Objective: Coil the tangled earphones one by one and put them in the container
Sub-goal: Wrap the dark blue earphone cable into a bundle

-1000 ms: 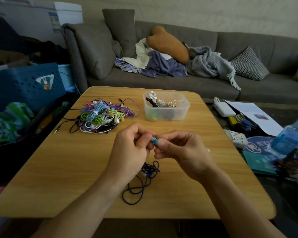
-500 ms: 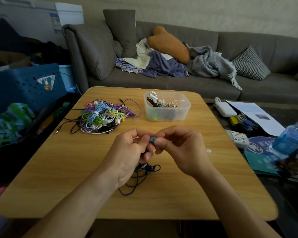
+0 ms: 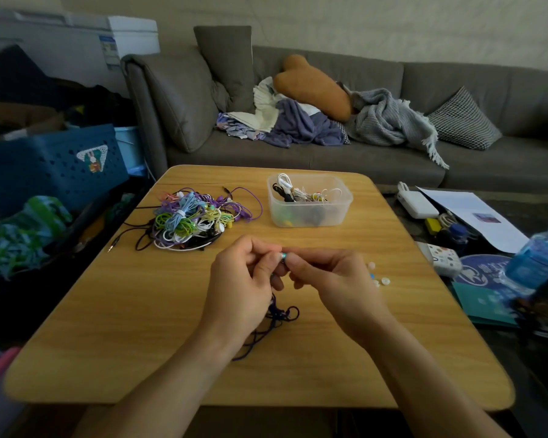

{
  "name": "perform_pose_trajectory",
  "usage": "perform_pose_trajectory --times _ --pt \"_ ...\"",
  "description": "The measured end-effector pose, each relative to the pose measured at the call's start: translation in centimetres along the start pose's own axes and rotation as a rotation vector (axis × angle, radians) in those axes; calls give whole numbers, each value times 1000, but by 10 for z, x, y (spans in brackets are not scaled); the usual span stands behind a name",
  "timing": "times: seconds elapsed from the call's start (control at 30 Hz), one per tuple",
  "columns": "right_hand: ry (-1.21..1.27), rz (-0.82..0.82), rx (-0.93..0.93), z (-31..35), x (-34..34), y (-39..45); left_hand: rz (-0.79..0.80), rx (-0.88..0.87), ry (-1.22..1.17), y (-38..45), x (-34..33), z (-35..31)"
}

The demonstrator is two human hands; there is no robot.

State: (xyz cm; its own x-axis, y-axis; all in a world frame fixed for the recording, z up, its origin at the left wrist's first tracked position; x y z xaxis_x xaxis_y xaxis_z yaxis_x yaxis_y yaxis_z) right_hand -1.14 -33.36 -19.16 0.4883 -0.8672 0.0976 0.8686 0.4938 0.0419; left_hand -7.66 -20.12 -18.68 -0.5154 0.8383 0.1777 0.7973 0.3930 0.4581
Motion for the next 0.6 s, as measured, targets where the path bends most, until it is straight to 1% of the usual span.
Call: perform_pose_trajectory --times 0.07,0.17,0.23,0.33,0.4,0.43,0.47,0.53,0.6 --pt "152 49 -75 -7 -3 1 -4 -100 95 -1 -2 0" --pt "260 57 -90 -9 0 3 -11 -126 95 -2 -5 -2" --pt "169 26 -12 -6 6 4 2 -23 9 0 -6 -2" --pt "-63 -35 180 3 8 4 -6 297 -259 -2 -10 4" --pt "-159 -51 267 5 5 5 -22 520 -446 -4 -12 9" --pt "-199 -47 291 5 3 6 -18 587 -500 -4 -11 10" --pt "-240 -46 303 4 2 7 -3 622 -519 -3 -11 11" --pt "-297 -58 286 1 0 11 12 623 -484 0 -8 15" --pt "-255 -61 230 -2 -3 12 -7 587 -444 0 -6 16"
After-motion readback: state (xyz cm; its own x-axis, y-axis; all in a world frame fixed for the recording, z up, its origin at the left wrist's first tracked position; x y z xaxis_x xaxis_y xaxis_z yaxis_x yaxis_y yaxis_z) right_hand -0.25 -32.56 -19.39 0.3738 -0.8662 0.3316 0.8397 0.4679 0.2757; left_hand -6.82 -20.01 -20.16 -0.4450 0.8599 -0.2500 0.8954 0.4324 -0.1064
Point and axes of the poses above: each hand's wrist, its own y-axis towards the middle knuckle, its own x-axis out of the back of the hand, z = x × y, the point moved 4 cm from there along y, towards the middle knuckle, and after that the axes turned 8 degrees about -x, right-handed, at the moved point
